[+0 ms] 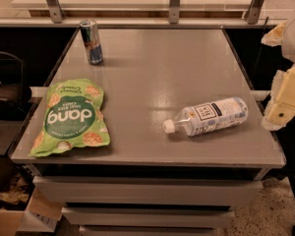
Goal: Move blue plastic bottle near redbull can
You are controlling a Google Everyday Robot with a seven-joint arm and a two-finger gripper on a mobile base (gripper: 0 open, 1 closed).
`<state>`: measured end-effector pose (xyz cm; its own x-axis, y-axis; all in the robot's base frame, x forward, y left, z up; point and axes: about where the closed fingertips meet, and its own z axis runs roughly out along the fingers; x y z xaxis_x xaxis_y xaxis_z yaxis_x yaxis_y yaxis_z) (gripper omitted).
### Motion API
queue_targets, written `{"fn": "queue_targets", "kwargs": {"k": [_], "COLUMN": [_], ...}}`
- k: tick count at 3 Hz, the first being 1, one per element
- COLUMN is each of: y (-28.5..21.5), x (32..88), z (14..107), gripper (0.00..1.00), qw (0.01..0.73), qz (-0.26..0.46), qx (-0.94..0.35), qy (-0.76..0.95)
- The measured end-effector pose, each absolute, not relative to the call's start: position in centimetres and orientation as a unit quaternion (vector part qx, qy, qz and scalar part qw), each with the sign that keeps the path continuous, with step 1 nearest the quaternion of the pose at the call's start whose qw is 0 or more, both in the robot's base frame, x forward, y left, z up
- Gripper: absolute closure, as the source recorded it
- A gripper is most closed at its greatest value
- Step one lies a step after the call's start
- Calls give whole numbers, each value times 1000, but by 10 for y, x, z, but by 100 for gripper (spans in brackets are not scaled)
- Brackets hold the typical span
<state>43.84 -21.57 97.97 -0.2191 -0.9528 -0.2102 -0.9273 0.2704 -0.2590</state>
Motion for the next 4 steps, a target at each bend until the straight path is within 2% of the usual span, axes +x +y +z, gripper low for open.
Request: {"fn": "queue_targets", "kwargs": {"k": [2, 4], "y": [-214, -198], "x": [441, 455], "z": [978, 929], "gripper": [0, 0], "qw": [165, 136], "qz": [-37, -14], "qx": [-618, -720], "qy": [768, 680]}}
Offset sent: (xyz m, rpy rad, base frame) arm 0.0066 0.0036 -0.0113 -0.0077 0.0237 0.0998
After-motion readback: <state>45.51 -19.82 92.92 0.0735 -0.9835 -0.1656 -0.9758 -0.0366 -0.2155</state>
